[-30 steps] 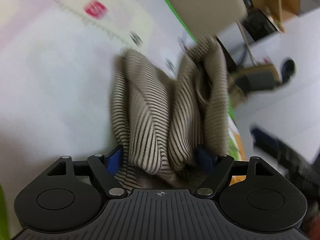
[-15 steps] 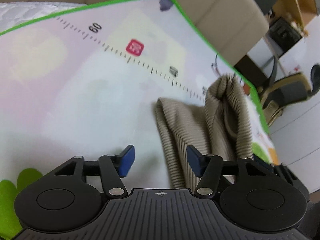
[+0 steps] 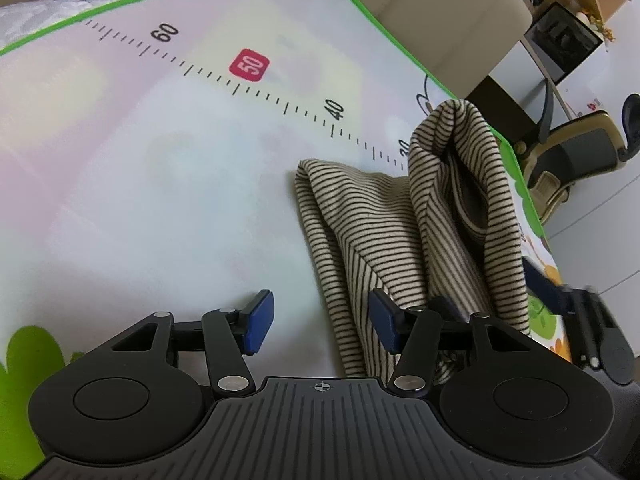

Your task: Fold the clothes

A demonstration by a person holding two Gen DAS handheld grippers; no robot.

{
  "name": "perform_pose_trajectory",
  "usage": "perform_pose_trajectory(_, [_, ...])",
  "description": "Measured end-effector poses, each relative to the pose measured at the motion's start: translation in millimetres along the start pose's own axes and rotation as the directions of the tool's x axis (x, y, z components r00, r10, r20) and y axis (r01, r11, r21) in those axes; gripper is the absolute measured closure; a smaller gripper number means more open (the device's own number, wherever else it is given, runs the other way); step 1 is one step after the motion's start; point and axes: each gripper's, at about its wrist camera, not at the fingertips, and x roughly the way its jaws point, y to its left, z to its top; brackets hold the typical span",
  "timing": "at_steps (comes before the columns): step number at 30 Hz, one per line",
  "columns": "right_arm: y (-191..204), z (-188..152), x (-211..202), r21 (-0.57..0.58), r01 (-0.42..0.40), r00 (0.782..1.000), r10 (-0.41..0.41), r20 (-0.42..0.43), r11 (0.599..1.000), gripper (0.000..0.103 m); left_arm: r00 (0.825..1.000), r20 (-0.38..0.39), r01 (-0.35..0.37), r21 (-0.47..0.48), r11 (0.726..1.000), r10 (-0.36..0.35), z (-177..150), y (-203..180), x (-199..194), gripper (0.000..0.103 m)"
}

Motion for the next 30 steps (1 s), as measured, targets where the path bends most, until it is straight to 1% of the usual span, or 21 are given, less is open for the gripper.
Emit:
perform_pose_trajectory(1, [-5,2,1,0.027,-0.017,1.000,0.017,-0.017,1.000,0.067,1.000,-0.002,0.004,-0.001,1.000,-0.004,0,0,0,0.050])
perform_pose_trajectory(2, [-11,4,1,0.060,-0.029,0.999,0.031,-0.028,0.998,0.079,1.000,-0.005,0.009,-0.004,1.000,-0.009,0,1,1,0.051])
perform_pose_trajectory(4, [-27,11,0,0.157,-0.061,0.997,0.068,-0.043,0.986,0.084,1.000,-0.012,0.024,-0.015,1.000,-0.024,-1,2,3,0.053])
perform_pose_trajectory(5, [-38,16,-1,0.224,-0.085,0.994,0.097,-0.043,0.971,0.085,0.999,-0.018,0.034,-0.025,0.999,-0.035,-1,4,4,0.055])
perform_pose_trajectory(6, [-48,22,-4,0.283,-0.111,0.992,0.125,-0.033,0.953,0.085,0.999,-0.023,0.042,-0.033,0.999,-0.043,-1,5,5,0.057])
perform_pose_trajectory(8, [-63,35,-12,0.370,-0.172,0.983,0.181,0.012,0.913,0.086,0.998,-0.032,0.053,-0.043,0.998,-0.055,-1,6,8,0.058])
perform_pose_trajectory(10, [-71,47,-16,0.428,-0.244,0.968,0.248,0.048,0.870,0.086,0.997,-0.038,0.060,-0.045,0.997,-0.061,-1,7,10,0.058])
perform_pose_trajectory(13, [-69,50,-14,0.485,-0.332,0.935,0.350,0.056,0.809,0.086,0.995,-0.050,0.080,-0.070,0.994,-0.084,-1,13,13,0.058])
perform_pose_trajectory(14, [-64,48,-9,0.491,-0.348,0.926,0.376,0.044,0.799,0.086,0.994,-0.052,0.088,-0.081,0.993,-0.092,-1,15,14,0.058])
perform_pose_trajectory(15, [-57,44,-4,0.489,-0.352,0.920,0.390,0.025,0.798,0.086,0.994,-0.054,0.094,-0.091,0.991,-0.099,0,17,14,0.058])
perform_pose_trajectory(17, [-42,34,4,0.478,-0.347,0.915,0.404,-0.018,0.807,0.085,0.992,-0.056,0.105,-0.112,0.988,-0.111,0,21,13,0.059])
perform_pose_trajectory(18, [-36,28,6,0.469,-0.341,0.915,0.402,-0.034,0.815,0.085,0.991,-0.056,0.110,-0.122,0.986,-0.117,1,23,13,0.063])
perform_pose_trajectory(20, [-25,19,4,0.437,-0.320,0.925,0.378,-0.049,0.840,0.084,0.991,-0.048,0.112,-0.152,0.982,-0.121,5,30,8,0.063])
perform_pose_trajectory(21, [-20,17,1,0.410,-0.307,0.933,0.356,-0.047,0.859,0.084,0.994,-0.026,0.097,-0.155,0.983,-0.103,9,34,1,0.061])
perform_pose_trajectory(23, [-8,18,-3,0.348,-0.273,0.950,0.307,-0.046,0.897,0.079,0.998,0.037,0.053,-0.146,0.988,-0.048,19,39,-16,0.058])
perform_pose_trajectory(24, [-2,19,-5,0.310,-0.258,0.957,0.285,-0.046,0.915,0.077,0.997,0.076,0.041,-0.141,0.989,-0.031,22,40,-25,0.057])
perform_pose_trajectory(25, [5,19,-7,0.272,-0.242,0.964,0.263,-0.044,0.931,0.072,0.993,0.114,0.033,-0.137,0.990,-0.017,25,41,-35,0.057])
perform_pose_trajectory(26, [12,20,-8,0.231,-0.230,0.968,0.245,-0.042,0.945,0.066,0.987,0.160,0.050,-0.137,0.989,-0.028,28,41,-46,0.057])
perform_pose_trajectory(27, [19,20,-9,0.192,-0.222,0.972,0.234,-0.039,0.956,0.062,0.979,0.197,0.086,-0.136,0.987,-0.058,30,40,-56,0.057])
perform_pose_trajectory(29, [33,17,-12,0.122,-0.208,0.977,0.213,-0.031,0.971,0.051,0.955,0.260,0.176,-0.109,0.978,-0.143,31,30,-71,0.055])
perform_pose_trajectory(30, [39,16,-13,0.092,-0.201,0.978,0.205,-0.028,0.975,0.048,0.945,0.277,0.204,-0.084,0.975,-0.174,30,22,-74,0.055])
